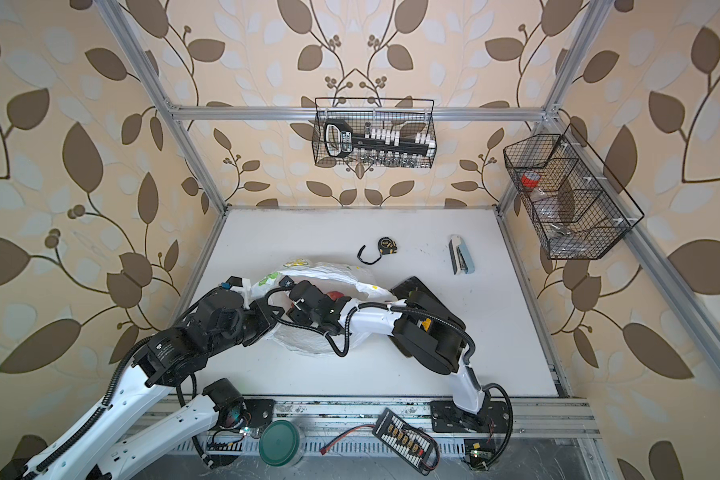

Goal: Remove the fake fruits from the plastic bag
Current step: 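Grasp the long red fake pear in the bag with the right gripper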

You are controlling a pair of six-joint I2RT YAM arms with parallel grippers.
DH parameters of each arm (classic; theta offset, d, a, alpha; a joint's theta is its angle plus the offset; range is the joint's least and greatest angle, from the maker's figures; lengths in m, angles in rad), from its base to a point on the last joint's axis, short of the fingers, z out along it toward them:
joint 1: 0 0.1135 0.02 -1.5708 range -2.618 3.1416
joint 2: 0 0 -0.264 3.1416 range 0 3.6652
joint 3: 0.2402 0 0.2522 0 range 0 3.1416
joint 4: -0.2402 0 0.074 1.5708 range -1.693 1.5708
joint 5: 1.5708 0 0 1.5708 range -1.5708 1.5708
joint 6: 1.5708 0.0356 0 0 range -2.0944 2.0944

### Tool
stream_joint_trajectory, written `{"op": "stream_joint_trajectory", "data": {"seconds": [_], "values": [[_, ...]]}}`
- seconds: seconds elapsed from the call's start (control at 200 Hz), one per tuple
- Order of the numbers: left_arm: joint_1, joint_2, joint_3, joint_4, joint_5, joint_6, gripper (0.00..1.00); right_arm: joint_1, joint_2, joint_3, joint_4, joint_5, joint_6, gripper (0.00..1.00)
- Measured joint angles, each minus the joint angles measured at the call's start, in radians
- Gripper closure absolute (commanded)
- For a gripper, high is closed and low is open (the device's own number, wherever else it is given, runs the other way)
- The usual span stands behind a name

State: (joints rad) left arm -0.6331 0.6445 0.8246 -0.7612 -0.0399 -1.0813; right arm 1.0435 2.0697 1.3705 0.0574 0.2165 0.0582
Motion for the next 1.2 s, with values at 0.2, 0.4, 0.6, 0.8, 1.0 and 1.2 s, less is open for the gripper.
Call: {"op": "stream_joint_trajectory", "data": {"seconds": [0.2,0.4,0.6,0.8,1.0,1.2], "values": [[0.000,-0.003,0.000,-0.010,-0.014,0.000,1.00,-0.018,0.067,0.040,-0.004,-0.030,0.001,0.33],[0.000,-0.003,0.000,-0.016,-0.016,0.000,1.00,-0.025,0.103,0.041,-0.018,-0.035,0.004,0.43],[0.000,-0.003,0.000,-0.019,-0.016,0.000,1.00,-0.025,0.109,0.042,-0.027,-0.036,0.005,0.61],[0.000,-0.003,0.000,-0.019,-0.016,0.000,1.00,-0.012,0.080,0.041,-0.053,-0.033,-0.008,0.67],[0.000,0.001,0.000,-0.006,-0.016,0.000,1.00,0.025,-0.084,-0.025,-0.076,-0.038,-0.010,0.68],[0.000,0.001,0.000,0.020,-0.016,-0.001,1.00,0.041,-0.260,-0.140,-0.127,-0.062,-0.003,0.69]]}}
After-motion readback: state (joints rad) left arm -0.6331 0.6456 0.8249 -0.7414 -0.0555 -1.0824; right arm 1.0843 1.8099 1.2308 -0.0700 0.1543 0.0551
